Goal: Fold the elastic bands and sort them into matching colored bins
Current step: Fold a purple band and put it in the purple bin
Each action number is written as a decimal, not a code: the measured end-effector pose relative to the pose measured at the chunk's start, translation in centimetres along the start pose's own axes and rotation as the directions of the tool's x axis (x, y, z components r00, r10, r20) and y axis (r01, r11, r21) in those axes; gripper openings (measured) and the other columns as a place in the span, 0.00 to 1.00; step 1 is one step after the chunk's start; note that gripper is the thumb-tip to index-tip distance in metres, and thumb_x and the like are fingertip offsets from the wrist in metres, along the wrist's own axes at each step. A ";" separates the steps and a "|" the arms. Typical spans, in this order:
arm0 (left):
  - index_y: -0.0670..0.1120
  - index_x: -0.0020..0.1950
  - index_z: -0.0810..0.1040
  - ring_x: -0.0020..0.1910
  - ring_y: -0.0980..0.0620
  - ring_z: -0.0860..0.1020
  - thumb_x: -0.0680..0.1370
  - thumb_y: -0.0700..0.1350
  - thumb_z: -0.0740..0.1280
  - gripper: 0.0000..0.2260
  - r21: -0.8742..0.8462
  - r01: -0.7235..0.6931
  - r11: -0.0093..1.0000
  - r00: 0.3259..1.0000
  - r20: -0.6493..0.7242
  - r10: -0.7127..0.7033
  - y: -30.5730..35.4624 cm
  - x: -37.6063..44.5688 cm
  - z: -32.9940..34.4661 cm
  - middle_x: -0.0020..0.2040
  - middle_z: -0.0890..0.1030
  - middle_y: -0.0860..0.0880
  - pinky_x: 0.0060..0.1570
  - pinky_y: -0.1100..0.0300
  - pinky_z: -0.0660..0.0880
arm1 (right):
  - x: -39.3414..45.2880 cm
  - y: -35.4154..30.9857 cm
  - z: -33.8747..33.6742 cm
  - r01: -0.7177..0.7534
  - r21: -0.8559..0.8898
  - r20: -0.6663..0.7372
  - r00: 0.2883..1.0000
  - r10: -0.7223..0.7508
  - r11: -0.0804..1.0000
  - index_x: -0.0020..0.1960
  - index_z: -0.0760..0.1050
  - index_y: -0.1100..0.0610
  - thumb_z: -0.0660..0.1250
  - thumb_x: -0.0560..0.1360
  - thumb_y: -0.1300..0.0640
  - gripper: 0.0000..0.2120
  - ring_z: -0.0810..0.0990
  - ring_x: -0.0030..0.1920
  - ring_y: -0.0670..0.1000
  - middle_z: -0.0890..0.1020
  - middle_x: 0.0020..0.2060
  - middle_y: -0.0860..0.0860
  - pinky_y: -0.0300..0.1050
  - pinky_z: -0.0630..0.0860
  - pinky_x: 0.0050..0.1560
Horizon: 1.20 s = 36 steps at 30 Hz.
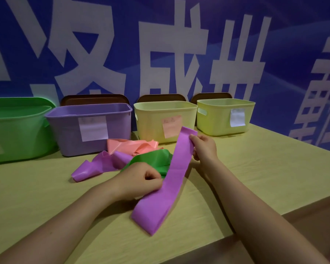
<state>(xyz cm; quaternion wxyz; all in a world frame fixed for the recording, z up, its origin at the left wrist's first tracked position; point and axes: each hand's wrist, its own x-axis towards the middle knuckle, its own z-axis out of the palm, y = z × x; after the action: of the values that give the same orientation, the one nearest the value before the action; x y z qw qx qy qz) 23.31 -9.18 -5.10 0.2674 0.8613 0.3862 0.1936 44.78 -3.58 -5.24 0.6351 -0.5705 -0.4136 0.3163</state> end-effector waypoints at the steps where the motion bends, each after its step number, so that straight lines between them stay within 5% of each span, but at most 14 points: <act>1: 0.47 0.24 0.68 0.25 0.53 0.63 0.69 0.53 0.63 0.16 0.000 0.033 0.999 0.999 0.014 -0.033 -0.2 -0.1 -0.3 0.24 0.65 0.50 0.29 0.59 0.61 | -0.3 -0.1 0.3 0.015 -0.040 0.028 1.000 -0.014 0.999 0.48 0.75 0.60 0.64 0.78 0.57 0.06 0.67 0.24 0.47 0.72 0.29 0.51 0.36 0.63 0.21; 3: 0.47 0.22 0.70 0.22 0.53 0.66 0.75 0.55 0.65 0.22 -0.010 0.105 0.994 0.994 -0.006 -0.105 -0.9 0.0 -0.8 0.22 0.69 0.50 0.28 0.61 0.64 | -0.9 -0.3 1.0 0.055 -0.099 0.080 0.996 -0.047 0.994 0.47 0.75 0.58 0.63 0.78 0.57 0.05 0.68 0.25 0.47 0.73 0.29 0.51 0.37 0.64 0.22; 6: 0.47 0.24 0.71 0.20 0.57 0.67 0.81 0.51 0.61 0.24 0.011 0.135 0.991 0.966 -0.225 -0.129 -1.4 0.6 -0.7 0.19 0.69 0.52 0.29 0.62 0.66 | -2.0 -0.7 2.0 0.099 -0.033 0.180 0.979 -0.091 0.995 0.44 0.73 0.57 0.63 0.79 0.58 0.05 0.68 0.25 0.46 0.73 0.29 0.50 0.35 0.64 0.22; 10: 0.49 0.41 0.75 0.28 0.54 0.73 0.82 0.43 0.58 0.12 -0.415 0.074 0.907 0.804 -0.513 -0.301 -1.8 2.1 0.0 0.35 0.76 0.49 0.27 0.61 0.66 | -3.4 -1.4 2.5 0.158 0.070 0.289 0.942 -0.171 0.985 0.43 0.74 0.55 0.63 0.79 0.58 0.06 0.68 0.25 0.43 0.74 0.27 0.47 0.33 0.64 0.24; 14: 0.51 0.55 0.78 0.44 0.51 0.79 0.83 0.52 0.55 0.12 -0.658 -0.009 0.753 0.825 -0.430 -0.366 -0.6 3.0 0.4 0.47 0.80 0.48 0.43 0.57 0.75 | -4.1 -2.3 3.0 0.159 0.166 0.380 0.900 -0.212 0.973 0.46 0.75 0.54 0.64 0.79 0.57 0.03 0.69 0.24 0.42 0.76 0.27 0.45 0.33 0.65 0.25; 18: 0.55 0.47 0.80 0.50 0.45 0.81 0.71 0.66 0.59 0.19 -0.593 -0.023 0.805 0.822 -0.470 -0.323 -0.8 2.8 1.2 0.45 0.83 0.47 0.55 0.48 0.75 | -4.6 -2.5 3.8 0.154 0.174 0.388 0.897 -0.212 0.973 0.46 0.75 0.55 0.65 0.79 0.55 0.04 0.71 0.26 0.43 0.76 0.30 0.48 0.34 0.67 0.26; 21: 0.48 0.44 0.77 0.49 0.42 0.79 0.77 0.58 0.59 0.15 -0.526 -0.045 0.849 0.789 -0.540 -0.293 -0.8 2.6 1.4 0.44 0.81 0.42 0.55 0.46 0.74 | -4.8 -2.4 4.3 0.135 0.158 0.375 0.908 -0.186 0.978 0.46 0.76 0.56 0.64 0.79 0.55 0.05 0.72 0.27 0.43 0.77 0.30 0.48 0.33 0.68 0.28; 25: 0.49 0.41 0.76 0.44 0.49 0.75 0.83 0.43 0.56 0.13 -0.580 -0.070 0.811 0.764 -0.554 -0.331 -0.4 2.6 1.2 0.41 0.78 0.47 0.44 0.58 0.70 | -4.9 -2.2 4.5 0.125 0.188 0.382 0.904 -0.190 0.974 0.47 0.76 0.58 0.65 0.78 0.59 0.03 0.71 0.25 0.42 0.75 0.27 0.47 0.33 0.67 0.26; 29: 0.48 0.42 0.77 0.44 0.47 0.76 0.82 0.43 0.57 0.12 -0.697 -0.027 0.717 0.753 -0.486 -0.444 0.0 2.6 0.9 0.41 0.79 0.45 0.44 0.56 0.71 | -4.9 -1.9 4.5 0.189 0.146 0.369 0.900 -0.231 0.971 0.55 0.78 0.57 0.66 0.78 0.61 0.08 0.75 0.28 0.39 0.79 0.34 0.48 0.31 0.69 0.28; 33: 0.48 0.49 0.79 0.52 0.43 0.80 0.81 0.48 0.61 0.08 -0.820 -0.023 0.572 0.753 -0.391 -0.529 0.0 2.5 0.6 0.50 0.83 0.42 0.58 0.47 0.75 | -5.0 -1.9 4.3 0.273 0.102 0.376 0.880 -0.291 0.957 0.53 0.81 0.56 0.65 0.78 0.62 0.08 0.76 0.30 0.37 0.79 0.34 0.46 0.29 0.69 0.29; 36: 0.48 0.49 0.79 0.50 0.45 0.80 0.80 0.46 0.62 0.07 -0.857 -0.069 0.510 0.736 -0.389 -0.554 -0.2 2.5 0.4 0.49 0.82 0.42 0.52 0.49 0.78 | -4.9 -1.9 4.3 0.329 0.049 0.392 0.862 -0.321 0.943 0.52 0.81 0.55 0.65 0.77 0.63 0.08 0.77 0.32 0.39 0.81 0.35 0.47 0.30 0.70 0.32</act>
<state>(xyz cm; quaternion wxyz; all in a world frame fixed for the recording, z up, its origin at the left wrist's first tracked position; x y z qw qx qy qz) 25.01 -7.24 -5.20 0.5226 0.4440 0.4373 0.5818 38.60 -6.20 -4.17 0.5770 -0.4234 -0.6263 0.3091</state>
